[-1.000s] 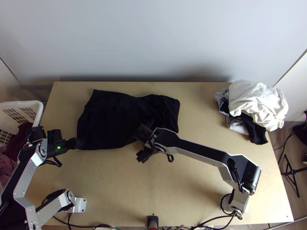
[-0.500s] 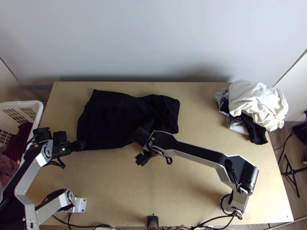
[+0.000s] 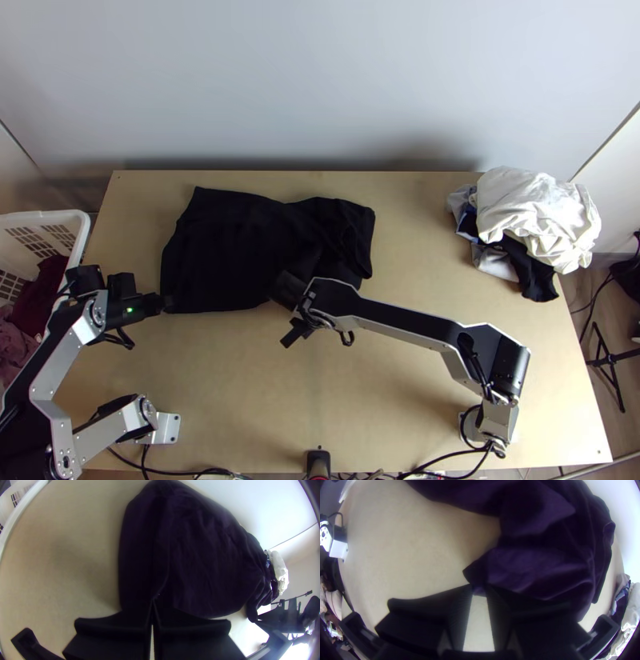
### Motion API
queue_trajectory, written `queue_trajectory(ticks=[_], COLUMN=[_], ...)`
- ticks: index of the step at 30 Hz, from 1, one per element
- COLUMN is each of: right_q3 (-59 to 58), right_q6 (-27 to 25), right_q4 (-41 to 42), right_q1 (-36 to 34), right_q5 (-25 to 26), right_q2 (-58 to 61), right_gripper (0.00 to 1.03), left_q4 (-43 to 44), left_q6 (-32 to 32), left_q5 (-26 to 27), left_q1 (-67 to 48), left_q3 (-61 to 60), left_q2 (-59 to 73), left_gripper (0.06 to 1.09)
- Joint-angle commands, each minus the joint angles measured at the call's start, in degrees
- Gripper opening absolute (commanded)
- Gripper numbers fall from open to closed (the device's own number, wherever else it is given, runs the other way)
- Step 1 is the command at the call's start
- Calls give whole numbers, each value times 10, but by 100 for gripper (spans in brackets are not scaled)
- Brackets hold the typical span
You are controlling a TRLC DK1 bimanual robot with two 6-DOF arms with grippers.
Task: Fold the t-shirt
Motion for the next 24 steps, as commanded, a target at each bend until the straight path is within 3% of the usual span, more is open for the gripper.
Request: queue_trajectory(ticks=[1, 12, 18, 21, 24], right_q3=[-16, -57, -75, -80, -84], right_q6=[-12, -28, -31, -38, -44], right_q4=[7, 6, -11, -34, -63], right_q1=[2, 10, 15, 14, 10], right_q5=[11, 21, 20, -6, -36], right_q2=[-18, -74, -108, -134, -169], right_gripper=[7, 5, 4, 4, 4], left_q4=[-26, -108, -125, -133, -134], left_q6=[-3, -6, -6, -1, -1], left_q5=[7, 8, 8, 12, 60], left_q1=[12, 0, 11, 13, 25], left_q3=[3, -27, -24, -20, -16], left_q2=[-35, -192, -213, -244, -294], left_gripper=[10, 10, 10, 10, 10])
